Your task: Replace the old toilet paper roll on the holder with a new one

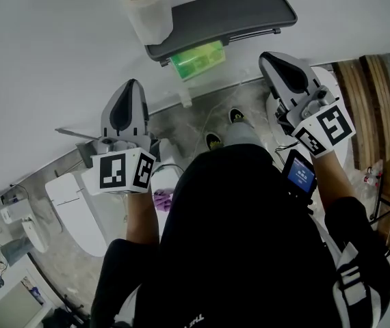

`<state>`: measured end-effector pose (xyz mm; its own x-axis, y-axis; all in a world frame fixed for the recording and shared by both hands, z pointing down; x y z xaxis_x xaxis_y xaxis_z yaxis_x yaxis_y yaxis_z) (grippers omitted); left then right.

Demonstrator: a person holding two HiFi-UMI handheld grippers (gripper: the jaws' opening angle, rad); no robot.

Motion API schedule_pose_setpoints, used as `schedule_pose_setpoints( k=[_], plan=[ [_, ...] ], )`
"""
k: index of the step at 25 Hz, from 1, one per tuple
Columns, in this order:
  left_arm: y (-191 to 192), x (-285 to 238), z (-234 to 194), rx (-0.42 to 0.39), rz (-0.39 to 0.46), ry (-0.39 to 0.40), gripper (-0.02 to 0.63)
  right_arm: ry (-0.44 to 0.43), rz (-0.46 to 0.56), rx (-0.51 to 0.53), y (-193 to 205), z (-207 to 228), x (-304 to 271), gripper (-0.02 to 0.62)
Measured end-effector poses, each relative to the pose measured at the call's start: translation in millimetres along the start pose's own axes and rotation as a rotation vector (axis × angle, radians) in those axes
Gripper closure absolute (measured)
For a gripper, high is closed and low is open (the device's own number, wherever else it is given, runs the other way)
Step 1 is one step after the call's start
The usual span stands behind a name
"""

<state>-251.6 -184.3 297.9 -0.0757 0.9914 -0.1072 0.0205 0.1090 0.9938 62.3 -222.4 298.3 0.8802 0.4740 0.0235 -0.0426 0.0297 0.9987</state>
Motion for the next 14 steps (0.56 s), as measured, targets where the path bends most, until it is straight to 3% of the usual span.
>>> schedule_pose_setpoints(
  k=[14],
  plan=[
    [5.2,3.0,4.2,0.010,-0.003,0.014,0.584,-0.024,-0.025,0.022,0.1,-6.7,-1.6,0.575]
  ],
)
Point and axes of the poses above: the fingertips, and each gripper's own axes: x backward along the fingers, z to its right, y out of its underside, the point moved 8 cm from there along x, backward along the fingers, and after that the axes turned 15 degrees about -y, right-handed, at the moved point
